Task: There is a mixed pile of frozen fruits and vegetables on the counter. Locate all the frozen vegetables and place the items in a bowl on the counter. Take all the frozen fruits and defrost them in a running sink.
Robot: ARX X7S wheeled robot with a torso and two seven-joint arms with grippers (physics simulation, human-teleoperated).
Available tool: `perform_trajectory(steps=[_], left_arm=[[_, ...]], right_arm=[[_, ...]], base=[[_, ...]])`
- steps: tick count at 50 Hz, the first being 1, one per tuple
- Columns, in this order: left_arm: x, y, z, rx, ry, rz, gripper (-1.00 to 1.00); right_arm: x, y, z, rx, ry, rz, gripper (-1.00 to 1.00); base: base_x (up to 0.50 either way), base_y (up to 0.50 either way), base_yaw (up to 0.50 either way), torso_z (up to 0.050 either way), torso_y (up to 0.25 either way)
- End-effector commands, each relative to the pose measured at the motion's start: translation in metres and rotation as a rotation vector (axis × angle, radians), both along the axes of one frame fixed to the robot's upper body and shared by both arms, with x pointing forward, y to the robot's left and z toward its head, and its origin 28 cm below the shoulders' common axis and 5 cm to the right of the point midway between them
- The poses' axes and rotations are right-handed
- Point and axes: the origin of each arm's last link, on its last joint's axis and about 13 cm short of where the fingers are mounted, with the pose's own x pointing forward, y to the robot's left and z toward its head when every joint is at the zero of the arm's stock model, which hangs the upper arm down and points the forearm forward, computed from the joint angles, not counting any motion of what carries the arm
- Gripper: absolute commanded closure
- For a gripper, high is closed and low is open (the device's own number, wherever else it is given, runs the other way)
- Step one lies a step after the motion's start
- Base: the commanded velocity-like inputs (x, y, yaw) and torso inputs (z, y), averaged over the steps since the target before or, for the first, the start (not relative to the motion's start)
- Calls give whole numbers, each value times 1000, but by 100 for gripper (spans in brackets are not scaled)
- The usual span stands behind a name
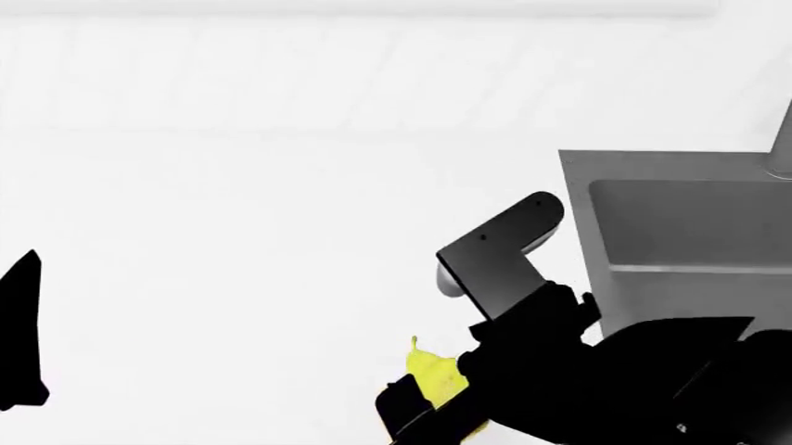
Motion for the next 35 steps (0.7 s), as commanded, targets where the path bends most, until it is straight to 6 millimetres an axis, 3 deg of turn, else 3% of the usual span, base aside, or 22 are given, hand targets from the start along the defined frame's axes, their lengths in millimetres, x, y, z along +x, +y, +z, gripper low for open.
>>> perform_trajectory(steps=[1, 21, 29, 30, 35], left_arm=[[-1, 1, 0, -4, -12, 8, -100], [-4, 1, -6, 10, -4, -7, -100], [-2, 0, -4, 14, -9, -6, -100], [-1, 0, -4, 14, -10, -7, -100], [-2, 0, -4, 17, -11, -11, -100]], right_arm=[[3, 3, -22, -9, 54, 11, -100], [10, 3, -54, -19, 128, -6, -100], [9, 4, -58, -18, 130, -8, -100], [8, 4, -56, -14, 125, -5, 100], [4, 6, -44, -2, 78, -1, 100]], base=[[0, 0, 0, 0, 0], [0, 0, 0, 0, 0], [0, 0, 0, 0, 0], [0, 0, 0, 0, 0], [0, 0, 0, 0, 0]])
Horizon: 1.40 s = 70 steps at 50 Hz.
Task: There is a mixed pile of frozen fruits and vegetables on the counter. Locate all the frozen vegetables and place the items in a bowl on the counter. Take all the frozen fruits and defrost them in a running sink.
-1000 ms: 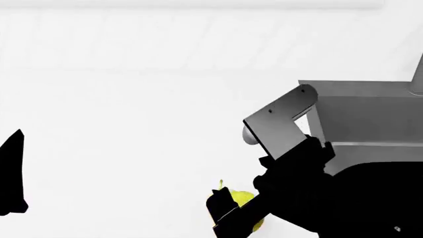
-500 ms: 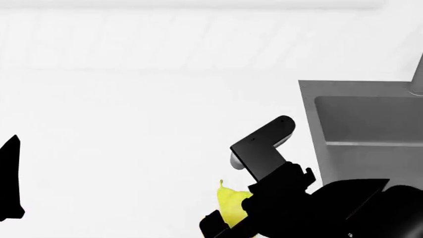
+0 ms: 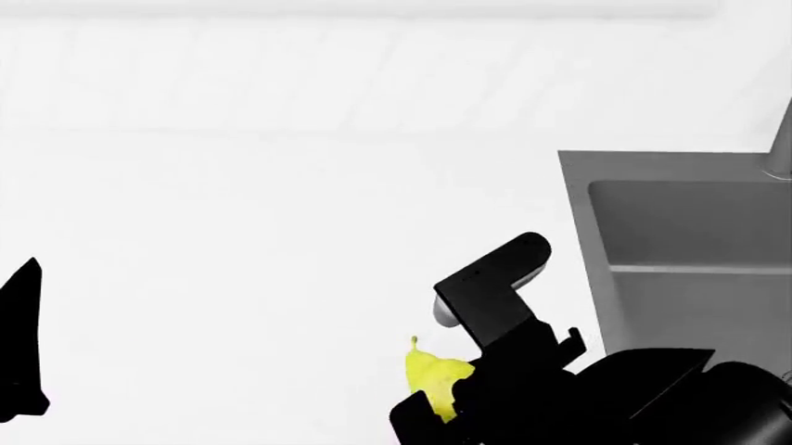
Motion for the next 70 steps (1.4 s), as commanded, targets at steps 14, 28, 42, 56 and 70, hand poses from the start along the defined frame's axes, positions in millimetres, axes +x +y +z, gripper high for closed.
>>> perform_trajectory(steps=[14, 28, 42, 56, 70], left_arm=[[-1, 0, 6, 7, -4, -20, -100], [-25, -9, 18, 71, -2, -262, -100], [-23, -11, 13, 108, 2, -493, -100], [-21, -17, 11, 93, 61, -596, -100], [-25, -28, -3, 140, 139, -653, -100]], right_arm=[[-18, -4, 38, 9, -155, -31, 100], [-24, -20, 81, 64, -274, -100, 100], [-23, -22, 88, 75, -285, -103, 100], [-20, -23, 87, 80, -289, -112, 100], [-20, -23, 83, 79, -286, -120, 100]], base=[[0, 0, 0, 0, 0], [0, 0, 0, 0, 0], [0, 0, 0, 0, 0], [0, 0, 0, 0, 0], [0, 0, 0, 0, 0]])
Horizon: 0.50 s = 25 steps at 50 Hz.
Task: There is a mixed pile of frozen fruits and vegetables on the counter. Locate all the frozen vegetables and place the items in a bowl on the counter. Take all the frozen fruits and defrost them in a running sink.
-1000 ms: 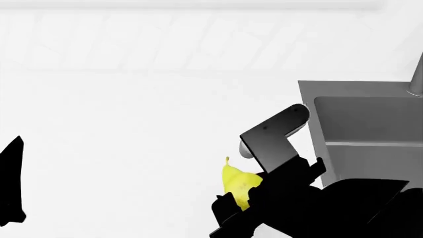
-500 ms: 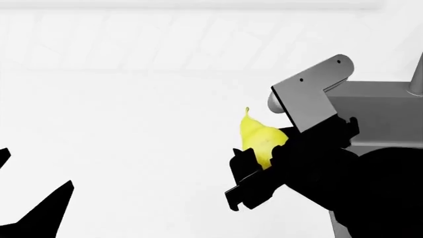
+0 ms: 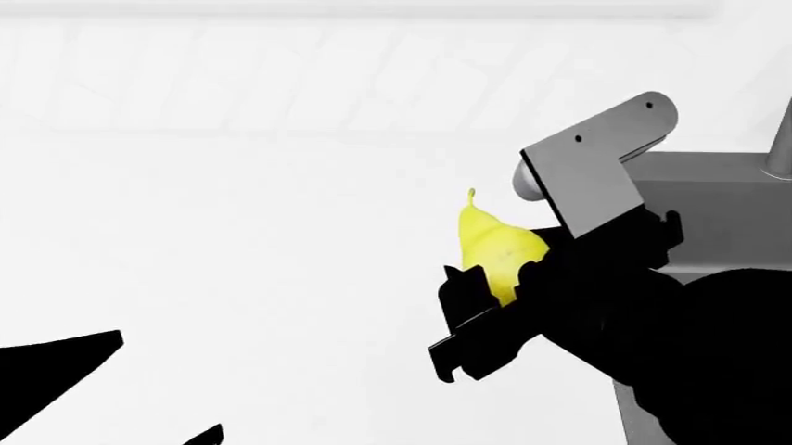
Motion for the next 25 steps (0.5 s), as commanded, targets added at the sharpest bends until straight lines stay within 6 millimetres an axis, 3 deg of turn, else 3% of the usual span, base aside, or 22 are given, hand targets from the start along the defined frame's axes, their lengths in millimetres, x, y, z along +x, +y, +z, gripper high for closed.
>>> perform_trajectory(steps=[1, 25], left_arm=[[-4, -6, -10, 46, 50, -56, -100], [-5, -11, -31, 79, 152, -93, -100]], right_arm=[[1, 0, -2, -1, -5, 5, 100], [2, 0, -7, -6, -18, -9, 100]], base=[[0, 0, 0, 0, 0], [0, 0, 0, 0, 0]])
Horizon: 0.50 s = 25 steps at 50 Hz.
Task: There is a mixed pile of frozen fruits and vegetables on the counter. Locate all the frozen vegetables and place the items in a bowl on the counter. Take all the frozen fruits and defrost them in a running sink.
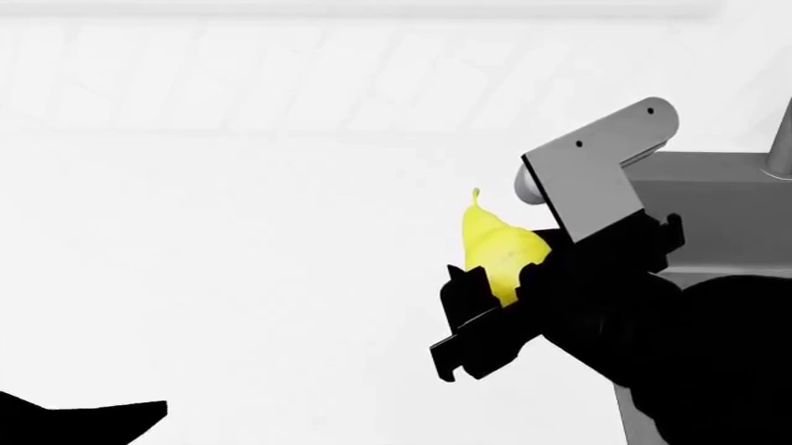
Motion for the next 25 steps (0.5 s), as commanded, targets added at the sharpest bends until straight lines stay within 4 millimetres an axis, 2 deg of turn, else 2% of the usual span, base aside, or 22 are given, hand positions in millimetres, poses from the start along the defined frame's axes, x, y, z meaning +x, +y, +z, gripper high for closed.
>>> perform_trajectory(steps=[1, 25], left_arm=[[-2, -4, -10, 20, 42, -37, -100], [-1, -10, -24, 70, 104, -69, -100]], right_arm=[[0, 0, -2, -5, -5, 8, 100], [1, 0, -8, -1, 17, 13, 100]], base=[[0, 0, 0, 0, 0], [0, 0, 0, 0, 0]])
